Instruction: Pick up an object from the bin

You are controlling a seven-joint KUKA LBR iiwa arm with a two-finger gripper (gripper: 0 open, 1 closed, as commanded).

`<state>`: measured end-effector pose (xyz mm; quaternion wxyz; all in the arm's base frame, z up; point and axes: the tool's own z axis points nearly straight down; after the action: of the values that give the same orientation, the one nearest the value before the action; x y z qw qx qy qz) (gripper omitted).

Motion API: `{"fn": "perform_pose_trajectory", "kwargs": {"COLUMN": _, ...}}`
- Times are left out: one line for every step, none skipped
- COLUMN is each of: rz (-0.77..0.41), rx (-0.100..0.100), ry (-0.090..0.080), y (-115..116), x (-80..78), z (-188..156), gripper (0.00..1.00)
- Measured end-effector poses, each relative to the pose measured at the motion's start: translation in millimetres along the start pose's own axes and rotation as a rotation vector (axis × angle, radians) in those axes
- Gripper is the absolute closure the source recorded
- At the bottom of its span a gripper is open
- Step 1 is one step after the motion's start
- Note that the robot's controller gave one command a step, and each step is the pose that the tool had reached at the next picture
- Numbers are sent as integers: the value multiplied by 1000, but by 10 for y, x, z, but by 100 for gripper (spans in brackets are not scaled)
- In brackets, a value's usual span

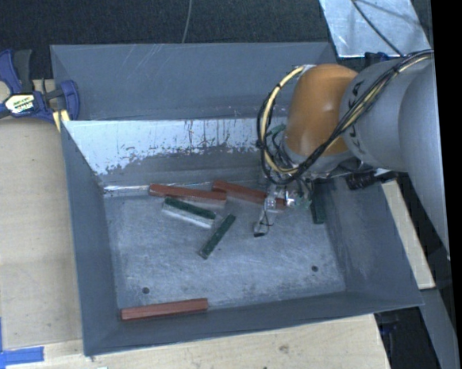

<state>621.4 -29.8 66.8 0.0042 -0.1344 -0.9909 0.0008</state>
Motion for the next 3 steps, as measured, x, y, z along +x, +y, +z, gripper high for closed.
{"fn": "perform_pose_trajectory", "kwargs": {"rz": 182, "rx": -2, "ry": -11, "y": 114, "x": 20, "z": -49, "gripper": 100}}
{"fn": "perform_pose_trajectory", "kwargs": {"rz": 181, "rx": -1, "ry": -11, "y": 114, "x": 20, "z": -49, "gripper": 100}}
{"fn": "perform_pose_trajectory", "kwargs": {"rz": 181, "rx": -1, "ry": -9, "y": 112, "x": 31, "z": -75, "gripper": 100}}
